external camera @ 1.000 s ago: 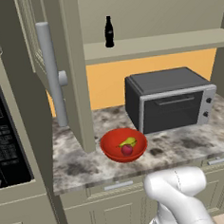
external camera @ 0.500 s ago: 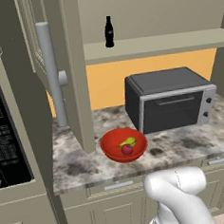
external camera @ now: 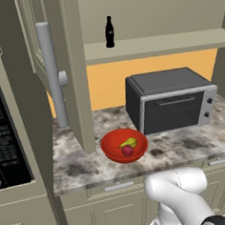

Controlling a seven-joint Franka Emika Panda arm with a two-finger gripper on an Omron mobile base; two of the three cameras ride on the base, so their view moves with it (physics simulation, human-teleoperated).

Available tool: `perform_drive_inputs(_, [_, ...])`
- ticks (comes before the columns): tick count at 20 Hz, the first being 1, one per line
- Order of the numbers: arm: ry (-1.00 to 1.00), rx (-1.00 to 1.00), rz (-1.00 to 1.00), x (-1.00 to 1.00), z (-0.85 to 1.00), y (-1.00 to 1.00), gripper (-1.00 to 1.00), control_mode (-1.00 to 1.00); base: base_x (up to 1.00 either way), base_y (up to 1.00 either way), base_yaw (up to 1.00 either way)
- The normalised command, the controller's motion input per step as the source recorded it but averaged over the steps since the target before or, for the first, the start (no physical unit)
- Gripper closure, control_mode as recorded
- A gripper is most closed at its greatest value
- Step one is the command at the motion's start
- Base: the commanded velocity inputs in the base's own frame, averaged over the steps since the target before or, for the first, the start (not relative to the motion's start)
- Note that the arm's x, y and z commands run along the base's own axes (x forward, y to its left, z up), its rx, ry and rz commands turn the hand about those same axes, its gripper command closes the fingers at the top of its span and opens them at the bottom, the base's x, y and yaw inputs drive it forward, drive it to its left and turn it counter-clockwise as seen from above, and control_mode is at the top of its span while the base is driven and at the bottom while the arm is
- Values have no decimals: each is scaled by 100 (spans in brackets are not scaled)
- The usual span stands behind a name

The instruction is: Open the cabinet. Pick the apple and pear from the cabinet and place them into the bowl. Then close the cabinet.

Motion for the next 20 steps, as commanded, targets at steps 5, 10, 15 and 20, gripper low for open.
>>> perform_drive_inputs(5, [-6,1,-3,0,0,0,100,-100,0,0,0])
perform_drive_inputs(10, [-13,0,-1,5,0,0,100,-100,0,0,0])
perform_drive_inputs(15, [-8,1,0,29,0,0,100,-100,0,0,0])
perform_drive_inputs(20, [-4,1,0,47,0,0,100,-100,0,0,0])
